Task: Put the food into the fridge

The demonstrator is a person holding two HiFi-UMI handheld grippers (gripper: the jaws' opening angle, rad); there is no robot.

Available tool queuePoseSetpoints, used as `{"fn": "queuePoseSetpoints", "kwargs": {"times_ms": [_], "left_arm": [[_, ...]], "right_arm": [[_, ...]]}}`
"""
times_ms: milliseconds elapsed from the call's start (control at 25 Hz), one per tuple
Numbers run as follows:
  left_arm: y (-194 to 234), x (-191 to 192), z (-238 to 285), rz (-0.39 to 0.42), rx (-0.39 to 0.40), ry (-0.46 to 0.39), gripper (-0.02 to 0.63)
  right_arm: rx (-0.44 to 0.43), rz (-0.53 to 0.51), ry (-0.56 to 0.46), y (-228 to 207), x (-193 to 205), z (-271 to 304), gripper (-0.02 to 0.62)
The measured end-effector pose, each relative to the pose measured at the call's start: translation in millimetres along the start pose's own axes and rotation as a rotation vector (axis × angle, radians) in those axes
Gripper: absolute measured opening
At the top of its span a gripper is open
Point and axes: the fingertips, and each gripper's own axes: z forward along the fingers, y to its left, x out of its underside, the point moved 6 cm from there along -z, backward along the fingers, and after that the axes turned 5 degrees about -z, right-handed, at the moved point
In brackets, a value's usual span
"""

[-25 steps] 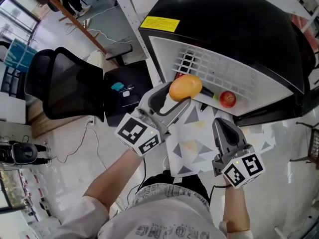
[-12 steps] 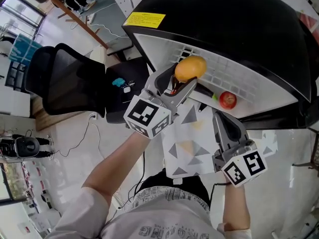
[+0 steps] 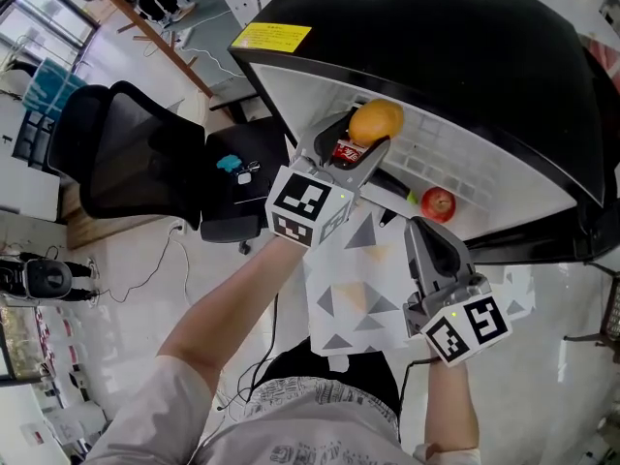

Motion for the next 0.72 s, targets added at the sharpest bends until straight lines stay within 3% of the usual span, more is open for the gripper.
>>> {"fn": "queuePoseSetpoints", "kwargs": {"times_ms": [320,720], "left_arm": [[8,1,29,0.073,-0.056,0.052,0.262],[20,1,55,0.102,-0.103,0.095,0.262]], "right_arm": [[-0.022,0.0,-0.006,-6,5,2,-0.009],[-0.047,0.02,0.005,-14,17,9,-0.009]]}}
